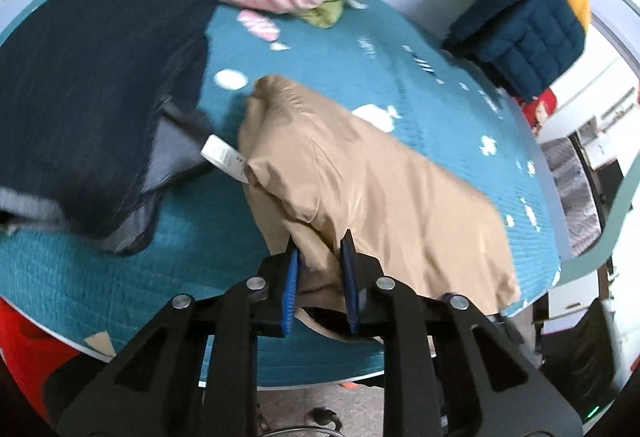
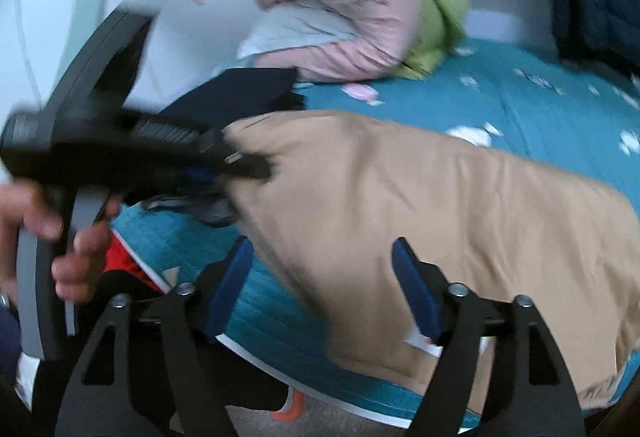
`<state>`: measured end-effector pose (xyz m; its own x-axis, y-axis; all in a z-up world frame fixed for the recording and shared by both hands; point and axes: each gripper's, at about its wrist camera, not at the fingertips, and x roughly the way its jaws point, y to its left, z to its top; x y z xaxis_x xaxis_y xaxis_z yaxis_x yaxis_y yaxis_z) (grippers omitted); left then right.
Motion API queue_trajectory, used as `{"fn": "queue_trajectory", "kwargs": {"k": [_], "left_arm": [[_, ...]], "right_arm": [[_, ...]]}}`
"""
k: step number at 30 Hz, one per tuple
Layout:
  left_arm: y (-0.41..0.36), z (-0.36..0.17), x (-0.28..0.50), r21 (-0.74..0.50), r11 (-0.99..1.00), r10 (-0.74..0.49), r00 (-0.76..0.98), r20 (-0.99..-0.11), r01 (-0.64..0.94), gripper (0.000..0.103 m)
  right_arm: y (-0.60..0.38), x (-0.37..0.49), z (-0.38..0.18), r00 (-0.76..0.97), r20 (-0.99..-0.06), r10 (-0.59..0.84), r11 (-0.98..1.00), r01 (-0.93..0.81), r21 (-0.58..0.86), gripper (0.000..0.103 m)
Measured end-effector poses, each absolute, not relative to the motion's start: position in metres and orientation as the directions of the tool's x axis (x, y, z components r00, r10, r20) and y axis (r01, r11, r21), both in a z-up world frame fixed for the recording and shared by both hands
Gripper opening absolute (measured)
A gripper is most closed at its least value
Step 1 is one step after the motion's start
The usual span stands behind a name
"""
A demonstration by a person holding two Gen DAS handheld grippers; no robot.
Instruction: Fold large clothes
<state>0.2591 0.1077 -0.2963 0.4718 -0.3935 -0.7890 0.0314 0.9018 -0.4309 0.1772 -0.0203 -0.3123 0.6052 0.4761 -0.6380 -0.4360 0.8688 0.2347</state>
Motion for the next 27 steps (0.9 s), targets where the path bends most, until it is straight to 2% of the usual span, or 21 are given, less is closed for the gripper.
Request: {"fn": "queue_trajectory", "kwargs": {"k": [6,12,13,15,16,17,18,21,23,25,27], "left_arm": [[0.097,-0.282,0.263,-0.446,0.890,-0.437,0.446,-0.781,0.092,0.019],[0.089,-0.279,0.270,-0.467,0.878,-0.465,0.428,-0.775,0.107,0.018],[0.090,-0.278,0.271,-0.481,0.871,-0.476,0.426,-0.770,0.103,0.018],[0.090,-0.277,0.274,-0.497,0.862,-0.488,0.426,-0.762,0.099,0.019],[0.088,-0.276,0.275,-0.502,0.859,-0.494,0.423,-0.760,0.101,0.018],[0.087,-0.276,0.275,-0.506,0.856,-0.498,0.422,-0.757,0.104,0.018],[0.085,-0.275,0.276,-0.514,0.851,-0.509,0.416,-0.753,0.110,0.019],[0.078,-0.266,0.274,-0.533,0.834,-0.539,0.429,-0.725,0.147,0.019],[0.083,-0.259,0.274,-0.611,0.777,-0.604,0.449,-0.658,0.151,0.027],[0.095,-0.250,0.274,-0.644,0.755,-0.605,0.512,-0.609,0.125,0.041],[0.100,-0.251,0.282,-0.568,0.821,-0.505,0.533,-0.679,0.055,0.049]], "right_arm": [[-0.003,0.196,-0.318,0.644,-0.613,0.457,0.880,-0.429,0.206,0.081],[0.007,0.217,-0.328,0.686,-0.605,0.404,0.907,-0.389,0.165,0.079],[0.004,0.218,-0.328,0.689,-0.605,0.399,0.910,-0.379,0.168,0.074],[0.001,0.224,-0.331,0.672,-0.614,0.414,0.906,-0.371,0.204,0.049],[-0.002,0.226,-0.332,0.660,-0.619,0.425,0.901,-0.372,0.222,0.039],[-0.005,0.228,-0.333,0.653,-0.629,0.422,0.903,-0.362,0.230,0.024],[-0.010,0.229,-0.333,0.647,-0.628,0.432,0.900,-0.355,0.253,0.019],[-0.037,0.232,-0.330,0.632,-0.594,0.498,0.863,-0.293,0.412,0.014],[-0.059,0.234,-0.327,0.629,-0.563,0.536,0.823,-0.240,0.515,0.014],[-0.073,0.232,-0.325,0.630,-0.540,0.558,0.791,-0.207,0.575,0.014],[-0.092,0.227,-0.325,0.639,-0.509,0.577,0.753,-0.174,0.634,0.014]]}}
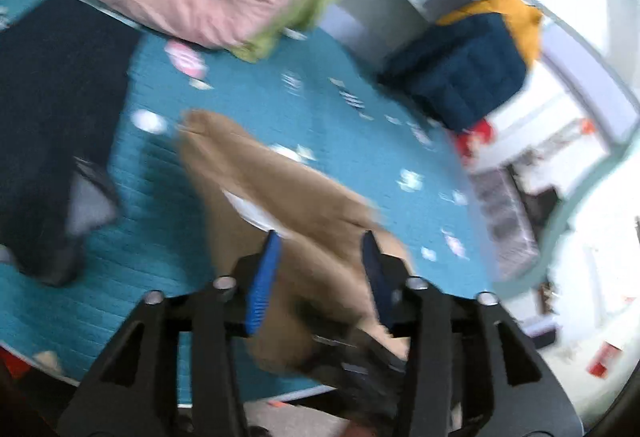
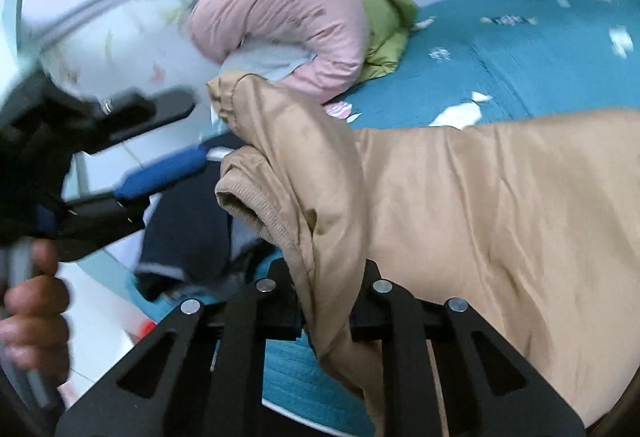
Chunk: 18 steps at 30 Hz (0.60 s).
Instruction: Fold large clothes
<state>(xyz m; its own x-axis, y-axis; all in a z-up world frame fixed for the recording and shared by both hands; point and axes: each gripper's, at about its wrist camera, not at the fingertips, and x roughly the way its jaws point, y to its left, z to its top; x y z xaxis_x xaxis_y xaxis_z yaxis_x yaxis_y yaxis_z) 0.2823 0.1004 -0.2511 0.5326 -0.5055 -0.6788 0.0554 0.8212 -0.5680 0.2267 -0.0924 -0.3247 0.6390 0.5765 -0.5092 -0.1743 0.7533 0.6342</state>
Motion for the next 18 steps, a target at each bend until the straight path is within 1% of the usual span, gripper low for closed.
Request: {"fn": "queue_trajectory", "kwargs": {"k": [1,3,4,7,10,11,14,18], "left_arm": [[0.101,-0.260,0.291,-0.517,0.856,-0.448,0.503,-0.739,0.004,0.049],[0.104,-0.279,0.303,-0.516,0.855,-0.438,0.463,-0.771,-0.049,0.049],[0.102,-0.293,0.310,-0.493,0.865,-0.415,0.419,-0.807,-0.092,0.049],[0.094,-0.303,0.318,-0.485,0.866,-0.396,0.419,-0.817,-0.126,0.049],[0.063,-0.299,0.323,-0.474,0.879,-0.410,0.414,-0.813,-0.061,0.049],[0.043,-0.294,0.324,-0.461,0.887,-0.416,0.419,-0.807,-0.009,0.049],[-0.006,-0.287,0.327,-0.462,0.880,-0.462,0.414,-0.784,0.107,0.049],[-0.063,-0.289,0.325,-0.470,0.860,-0.510,0.371,-0.776,0.197,0.049]], "right_arm": [[-0.101,0.224,-0.325,0.643,-0.493,0.586,0.731,-0.158,0.664,0.014],[-0.116,0.216,-0.323,0.659,-0.461,0.595,0.693,-0.129,0.709,0.014],[-0.124,0.213,-0.322,0.665,-0.445,0.600,0.671,-0.115,0.733,0.014],[-0.152,0.204,-0.323,0.695,-0.390,0.605,0.585,-0.055,0.809,0.014],[-0.186,0.191,-0.326,0.733,-0.350,0.583,0.504,0.011,0.864,0.014],[-0.197,0.185,-0.326,0.748,-0.345,0.567,0.491,0.029,0.871,0.014],[-0.220,0.173,-0.325,0.775,-0.350,0.526,0.488,0.063,0.871,0.014],[-0.249,0.153,-0.321,0.805,-0.358,0.472,0.488,0.100,0.867,0.014]]}}
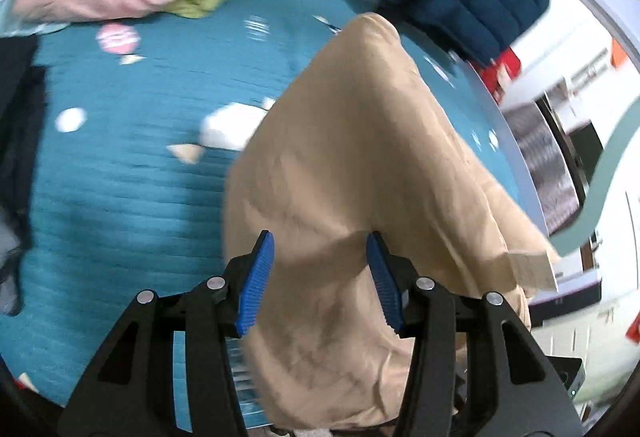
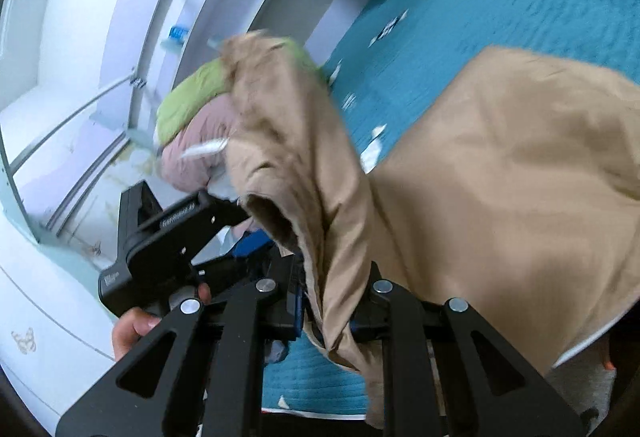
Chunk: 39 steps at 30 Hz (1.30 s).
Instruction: Fold large clothes
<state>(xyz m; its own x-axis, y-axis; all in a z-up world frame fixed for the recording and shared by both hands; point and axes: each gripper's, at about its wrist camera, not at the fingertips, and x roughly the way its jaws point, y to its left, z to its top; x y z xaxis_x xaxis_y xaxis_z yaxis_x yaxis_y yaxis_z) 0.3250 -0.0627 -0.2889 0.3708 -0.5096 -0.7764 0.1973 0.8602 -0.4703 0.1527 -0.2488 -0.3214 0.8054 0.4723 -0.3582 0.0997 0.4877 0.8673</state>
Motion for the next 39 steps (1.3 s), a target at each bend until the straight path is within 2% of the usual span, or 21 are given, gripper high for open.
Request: {"fn": "queue_trajectory", "kwargs": {"k": [7,15,21,22,24,28,31,35,37,38,39], "left_arm": [[-0.141,-0.300,0.327,-0.457,0.830,-0.546,0.297,-0.783,0.321,0.049],[-0.197,-0.322,0.318,-0.404,0.828,-0.513,0.234,-0.826,0.389,0.049],[-0.178,-0.314,0.302,-0.415,0.831,-0.527,0.288,-0.799,0.370,0.053],[-0.171,-0.313,0.300,-0.421,0.834,-0.529,0.298,-0.795,0.357,0.058],[-0.148,-0.315,0.295,-0.413,0.863,-0.498,0.348,-0.794,0.290,0.068],[-0.101,-0.332,0.289,-0.422,0.895,-0.445,0.371,-0.815,0.146,0.068],[-0.081,-0.344,0.285,-0.418,0.905,-0.417,0.366,-0.832,0.080,0.068],[-0.066,-0.366,0.283,-0.462,0.887,-0.443,0.310,-0.841,0.013,0.068],[-0.068,-0.370,0.281,-0.477,0.879,-0.460,0.295,-0.838,0.014,0.069],[-0.071,-0.372,0.280,-0.485,0.874,-0.469,0.287,-0.835,0.016,0.070],[-0.073,-0.374,0.279,-0.488,0.872,-0.473,0.275,-0.837,0.015,0.070]], "right_arm": [[-0.291,0.136,-0.331,0.840,-0.387,0.380,0.451,0.197,0.871,0.014],[-0.312,0.135,-0.352,0.793,-0.539,0.284,0.508,0.352,0.786,0.015],[-0.322,0.137,-0.355,0.770,-0.590,0.243,0.544,0.395,0.740,0.016],[-0.324,0.139,-0.355,0.766,-0.596,0.240,0.545,0.402,0.736,0.016],[-0.324,0.140,-0.358,0.740,-0.623,0.255,0.560,0.412,0.719,0.020],[-0.324,0.142,-0.352,0.707,-0.651,0.275,0.614,0.392,0.685,0.024],[-0.325,0.149,-0.343,0.665,-0.683,0.303,0.664,0.366,0.652,0.030],[-0.337,0.148,-0.327,0.629,-0.710,0.318,0.710,0.339,0.618,0.039],[-0.344,0.146,-0.321,0.620,-0.729,0.289,0.723,0.357,0.591,0.051],[-0.352,0.143,-0.313,0.621,-0.748,0.234,0.744,0.381,0.549,0.067],[-0.357,0.142,-0.307,0.629,-0.748,0.210,0.750,0.388,0.536,0.074]]}}
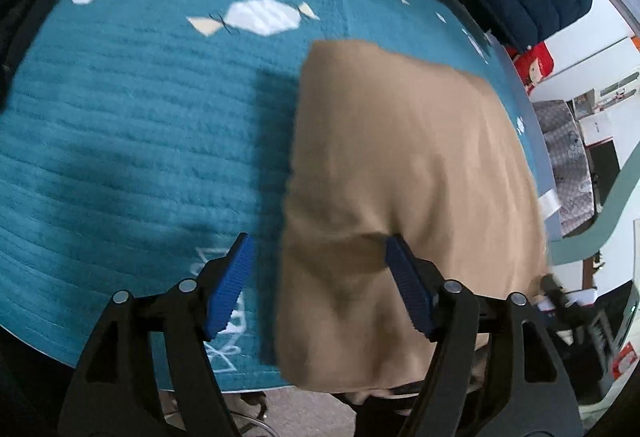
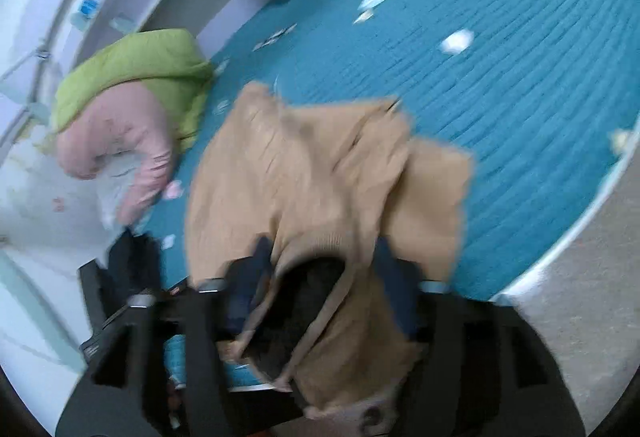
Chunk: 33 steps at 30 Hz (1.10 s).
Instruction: Fold large clothes
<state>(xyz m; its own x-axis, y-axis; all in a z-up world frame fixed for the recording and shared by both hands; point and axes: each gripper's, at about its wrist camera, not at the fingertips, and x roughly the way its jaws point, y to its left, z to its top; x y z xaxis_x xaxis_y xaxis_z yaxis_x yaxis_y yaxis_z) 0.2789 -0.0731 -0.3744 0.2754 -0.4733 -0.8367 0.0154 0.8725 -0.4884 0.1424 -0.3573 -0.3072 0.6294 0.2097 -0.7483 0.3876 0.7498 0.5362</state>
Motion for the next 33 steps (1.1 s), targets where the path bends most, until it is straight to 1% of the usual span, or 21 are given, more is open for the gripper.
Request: {"fn": "queue_trajectory", "kwargs": {"k": [1,3,4,5,6,9,11,14,21,22,23,24,27,30,31,33], "left_arm": [[-0.075,-0.376,0.278,-0.482,0.876,-0.468,0.269,-0.842,0.014,0.070],[-0.079,-0.379,0.276,-0.491,0.871,-0.477,0.264,-0.838,0.018,0.070],[-0.079,-0.379,0.276,-0.494,0.869,-0.480,0.266,-0.836,0.015,0.070],[-0.079,-0.380,0.276,-0.496,0.868,-0.481,0.265,-0.836,0.012,0.070],[-0.079,-0.380,0.277,-0.497,0.867,-0.482,0.263,-0.836,0.009,0.070],[-0.080,-0.380,0.276,-0.494,0.869,-0.479,0.259,-0.839,0.009,0.070],[-0.082,-0.379,0.277,-0.488,0.873,-0.474,0.258,-0.842,0.012,0.070],[-0.083,-0.379,0.277,-0.481,0.877,-0.469,0.256,-0.845,0.018,0.070],[-0.090,-0.378,0.282,-0.466,0.884,-0.460,0.243,-0.854,0.037,0.070],[-0.092,-0.378,0.282,-0.465,0.884,-0.461,0.239,-0.854,0.043,0.070],[-0.093,-0.378,0.283,-0.467,0.883,-0.464,0.237,-0.854,0.046,0.070],[-0.094,-0.379,0.283,-0.470,0.881,-0.467,0.234,-0.852,0.050,0.070],[-0.094,-0.380,0.285,-0.472,0.880,-0.471,0.231,-0.851,0.058,0.070],[-0.086,-0.382,0.289,-0.488,0.872,-0.484,0.234,-0.843,0.045,0.074],[-0.081,-0.383,0.290,-0.490,0.871,-0.482,0.243,-0.842,0.031,0.079],[-0.069,-0.384,0.292,-0.501,0.866,-0.479,0.272,-0.835,-0.012,0.080]], "right_arm": [[-0.364,0.143,-0.302,0.638,-0.744,0.200,0.752,0.387,0.534,0.075],[-0.379,0.151,-0.294,0.644,-0.730,0.229,0.752,0.359,0.553,0.076],[-0.384,0.161,-0.291,0.634,-0.731,0.252,0.759,0.339,0.556,0.077],[-0.387,0.170,-0.292,0.614,-0.740,0.276,0.771,0.318,0.552,0.083],[-0.387,0.187,-0.295,0.583,-0.749,0.316,0.787,0.279,0.550,0.084],[-0.387,0.227,-0.311,0.506,-0.780,0.368,0.827,0.205,0.523,0.084],[-0.383,0.252,-0.323,0.438,-0.816,0.378,0.852,0.180,0.492,0.084],[-0.376,0.272,-0.332,0.391,-0.833,0.391,0.876,0.118,0.467,0.085],[-0.373,0.301,-0.381,0.198,-0.860,0.470,0.872,0.044,0.487,0.086],[-0.374,0.301,-0.388,0.181,-0.858,0.482,0.868,0.037,0.495,0.087],[-0.378,0.302,-0.397,0.166,-0.854,0.492,0.862,0.043,0.505,0.093],[-0.381,0.302,-0.403,0.159,-0.845,0.510,0.851,0.051,0.523,0.094],[-0.393,0.300,-0.423,0.136,-0.768,0.626,0.763,0.097,0.639,0.095],[-0.397,0.297,-0.431,0.143,-0.720,0.679,0.713,0.103,0.693,0.096],[-0.397,0.296,-0.432,0.143,-0.710,0.689,0.704,0.097,0.703,0.096],[-0.398,0.292,-0.432,0.138,-0.689,0.712,0.684,0.088,0.724,0.096]]}}
